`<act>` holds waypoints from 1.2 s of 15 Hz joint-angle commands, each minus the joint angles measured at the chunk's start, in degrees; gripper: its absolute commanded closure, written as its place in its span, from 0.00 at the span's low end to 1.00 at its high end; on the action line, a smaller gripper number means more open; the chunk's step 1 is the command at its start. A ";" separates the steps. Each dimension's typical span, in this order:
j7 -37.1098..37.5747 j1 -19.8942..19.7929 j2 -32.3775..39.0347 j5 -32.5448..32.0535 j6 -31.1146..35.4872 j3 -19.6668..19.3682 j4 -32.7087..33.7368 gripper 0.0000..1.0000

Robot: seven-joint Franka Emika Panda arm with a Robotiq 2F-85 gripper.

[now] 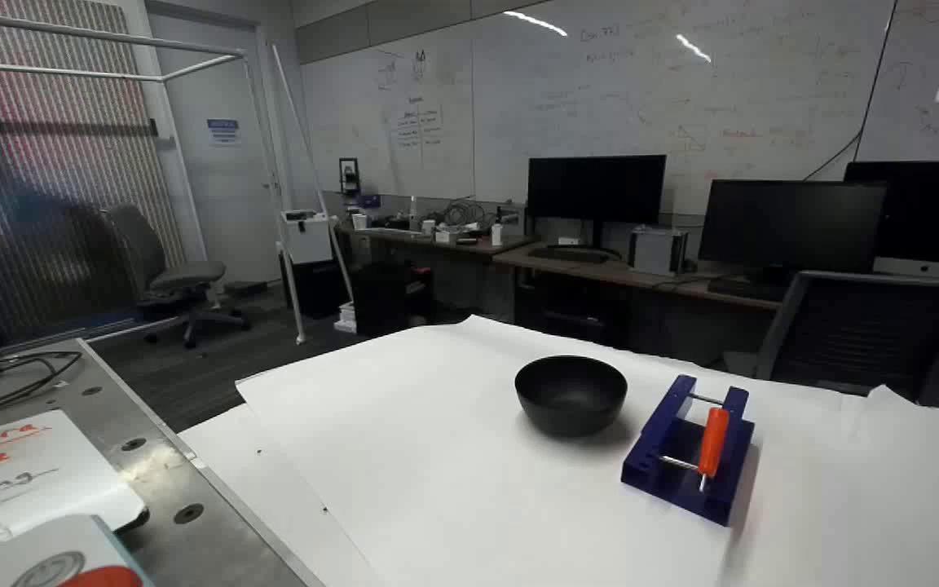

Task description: Put the orange object in the bowl

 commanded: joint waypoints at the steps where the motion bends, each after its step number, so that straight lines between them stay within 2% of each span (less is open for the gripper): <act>1: -0.27 -0.41 -0.03 0.26 -0.25 0.29 0.18 0.00; 3: 1.60 -1.30 1.06 0.37 1.40 1.22 0.45 0.00; 6: 10.27 -5.47 7.08 -0.60 11.59 6.13 1.11 0.00; 9: 19.63 -10.89 15.88 -4.67 20.30 12.06 3.60 0.00; 11: 27.46 -15.78 21.76 -10.27 23.63 16.31 5.56 0.00; 14: 41.26 -21.85 29.31 -22.03 21.93 20.59 9.30 0.00; 15: 44.64 -25.93 31.04 -23.68 20.39 24.33 10.77 0.00; 16: 49.00 -27.56 33.32 -26.28 18.89 25.71 12.12 0.00; 17: 53.74 -24.58 36.46 -30.77 17.93 22.40 13.30 0.00; 18: 56.37 -24.18 38.73 -32.96 17.31 21.80 14.35 0.00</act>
